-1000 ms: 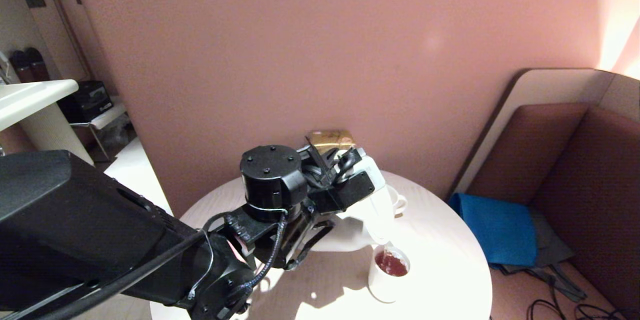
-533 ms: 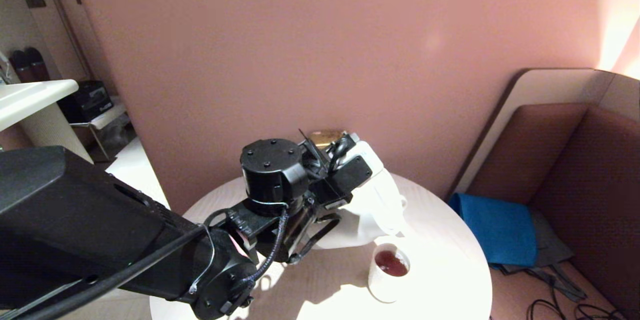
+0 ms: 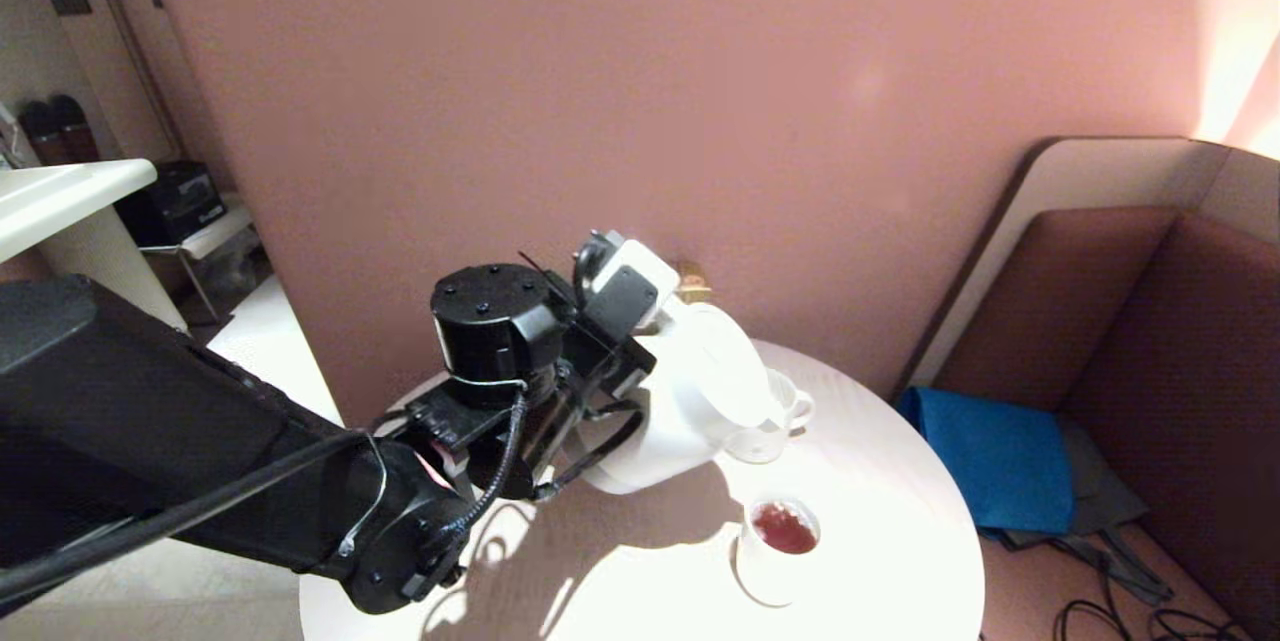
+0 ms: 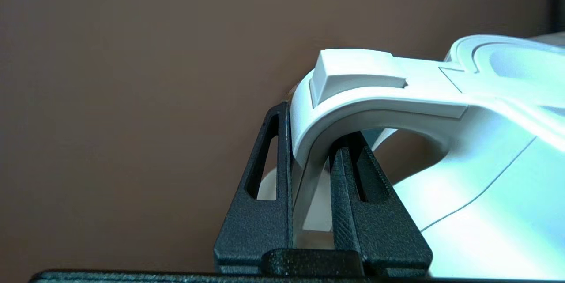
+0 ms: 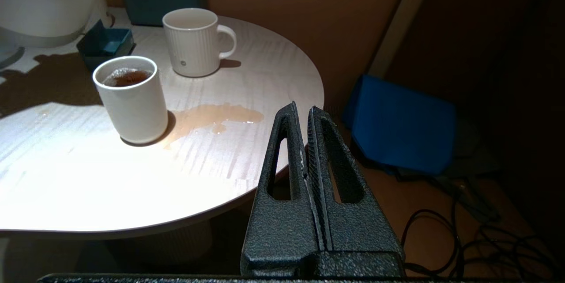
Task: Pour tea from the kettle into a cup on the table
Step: Put down the kettle on the table
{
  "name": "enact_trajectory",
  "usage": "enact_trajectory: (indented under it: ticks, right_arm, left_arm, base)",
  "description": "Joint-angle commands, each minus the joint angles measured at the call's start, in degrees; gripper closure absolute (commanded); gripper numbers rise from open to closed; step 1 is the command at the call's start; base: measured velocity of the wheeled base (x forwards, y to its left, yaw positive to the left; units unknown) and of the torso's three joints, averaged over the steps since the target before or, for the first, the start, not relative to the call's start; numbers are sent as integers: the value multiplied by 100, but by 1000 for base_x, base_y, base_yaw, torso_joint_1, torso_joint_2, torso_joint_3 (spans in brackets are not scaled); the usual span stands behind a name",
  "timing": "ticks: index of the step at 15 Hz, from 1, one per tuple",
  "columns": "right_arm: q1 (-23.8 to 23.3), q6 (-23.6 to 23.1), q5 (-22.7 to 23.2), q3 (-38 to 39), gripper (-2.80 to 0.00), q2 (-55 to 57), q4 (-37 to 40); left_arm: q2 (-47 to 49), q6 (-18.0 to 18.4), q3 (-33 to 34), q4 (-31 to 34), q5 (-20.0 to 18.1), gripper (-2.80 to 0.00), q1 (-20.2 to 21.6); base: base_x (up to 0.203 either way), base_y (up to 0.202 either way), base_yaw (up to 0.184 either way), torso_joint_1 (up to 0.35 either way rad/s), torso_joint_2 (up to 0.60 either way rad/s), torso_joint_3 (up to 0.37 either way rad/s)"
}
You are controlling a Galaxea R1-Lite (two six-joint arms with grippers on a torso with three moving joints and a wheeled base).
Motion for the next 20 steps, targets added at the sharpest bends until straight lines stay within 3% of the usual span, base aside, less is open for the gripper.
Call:
enact_trajectory:
  ticks: [1, 4, 10, 20]
  right_arm:
    - [1, -3, 3, 0, 0, 7, -1]
    - [1, -3, 3, 0, 0, 7, -1]
    - [1, -3, 3, 0, 0, 7, -1]
    - [1, -3, 3, 0, 0, 7, -1]
  left_arm:
    - [-37, -438, 10, -44, 8, 0, 289]
    - [-23, -1276, 53, -60, 15, 0, 595]
    - [-145, -2404, 254, -72, 16, 0, 1019]
    - [-395, -3720, 904, -81, 16, 0, 1572]
  base:
    - [0, 0, 0, 0, 0, 0]
    - [0, 0, 0, 0, 0, 0]
    - [0, 0, 0, 0, 0, 0]
    - [0, 0, 0, 0, 0, 0]
